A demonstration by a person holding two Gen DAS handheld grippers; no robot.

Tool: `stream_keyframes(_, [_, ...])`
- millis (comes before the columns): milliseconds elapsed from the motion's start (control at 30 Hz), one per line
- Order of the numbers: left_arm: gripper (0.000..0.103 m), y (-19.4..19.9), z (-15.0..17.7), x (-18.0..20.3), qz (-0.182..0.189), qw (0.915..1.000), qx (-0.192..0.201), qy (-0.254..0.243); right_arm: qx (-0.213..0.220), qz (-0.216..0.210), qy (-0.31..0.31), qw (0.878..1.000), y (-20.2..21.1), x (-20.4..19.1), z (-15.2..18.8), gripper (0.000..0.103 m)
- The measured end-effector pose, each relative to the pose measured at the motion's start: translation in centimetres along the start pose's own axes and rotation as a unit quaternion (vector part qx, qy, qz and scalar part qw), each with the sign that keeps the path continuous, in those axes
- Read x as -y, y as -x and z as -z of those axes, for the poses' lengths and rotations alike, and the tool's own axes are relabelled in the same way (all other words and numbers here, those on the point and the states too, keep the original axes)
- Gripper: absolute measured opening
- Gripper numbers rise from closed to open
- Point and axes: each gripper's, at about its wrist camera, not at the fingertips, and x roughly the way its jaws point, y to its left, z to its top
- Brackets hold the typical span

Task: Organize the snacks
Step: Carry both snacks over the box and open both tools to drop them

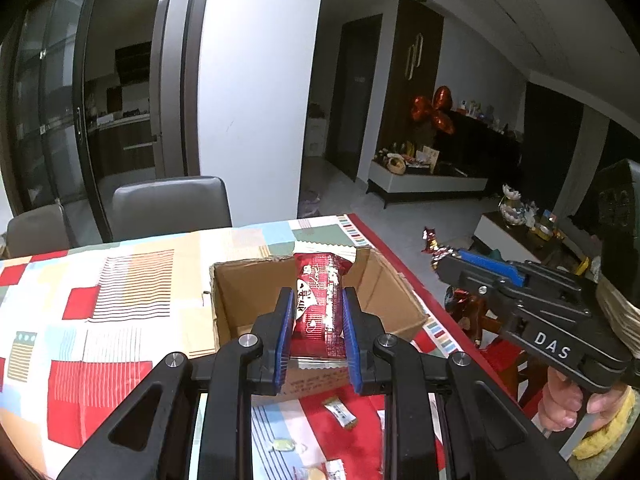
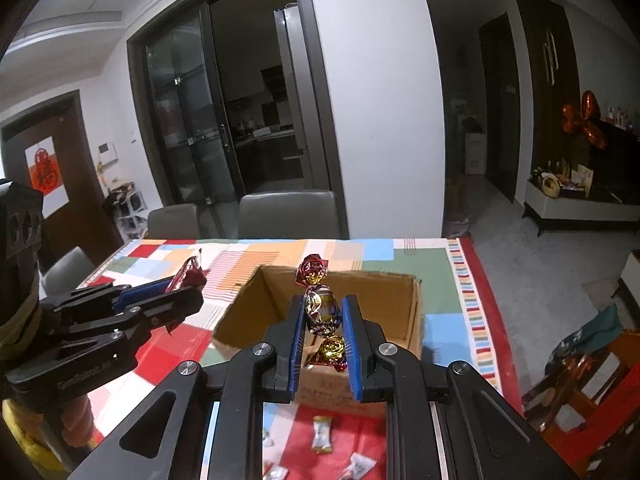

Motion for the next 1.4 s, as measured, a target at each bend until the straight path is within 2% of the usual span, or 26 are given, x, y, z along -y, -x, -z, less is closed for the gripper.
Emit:
stream_keyframes(267, [0.024, -2.9, -1.1, -1.0, 0.003, 0.9996, -0.028, 0.002, -0.018, 0.008, -0.002, 1.0, -2.9, 0.7, -0.6, 0.02])
stream_keyframes(567, [0.025, -6.2, -1.4, -1.5, -0.018, 0.9989, -0.043, -0.001, -0.042, 0.015, -0.017, 0.999, -6.4, 2.6, -0.4, 0.02])
stream_keyframes(600, [0.027, -6.4, -1.5, -1.6, -0.022, 0.9989, -0.042, -0.001, -0.044, 0.017, -0.02, 0.999, -6.7, 2.8, -0.3, 0.02])
stream_keyframes(633, [0.038, -6.7, -1.7, -1.8, -0.028, 0.9988, -0.041, 0.001, -0.041, 0.022, -0.022, 0.999, -7.0, 2.7, -0.3, 0.022])
stream_keyframes(667, [0.054, -6.7, -1.7, -1.9, -0.033, 0.9987, -0.038, 0.004, -0.041, 0.027, -0.021, 0.999, -7.2, 2.8, -0.3, 0.027])
stream_keyframes(700, [0.058, -6.6, -1.7, -1.9, -0.035, 0.9988, -0.033, 0.006, -0.041, 0.034, -0.019, 0.998, -7.3, 2.8, -0.2, 0.043])
stream_keyframes(733, [0.058, -6.5, -1.5, -1.9, -0.039, 0.9989, -0.027, 0.004, -0.037, 0.038, -0.02, 0.998, -7.2, 2.8, 0.0, 0.047])
stream_keyframes(1400, [0.058, 1.6, 3.6, 1.0, -0.062, 0.9972, 0.032, -0.026, -0.011, 0.025, -0.02, 0.999, -0.3, 1.2, 4.6, 0.047])
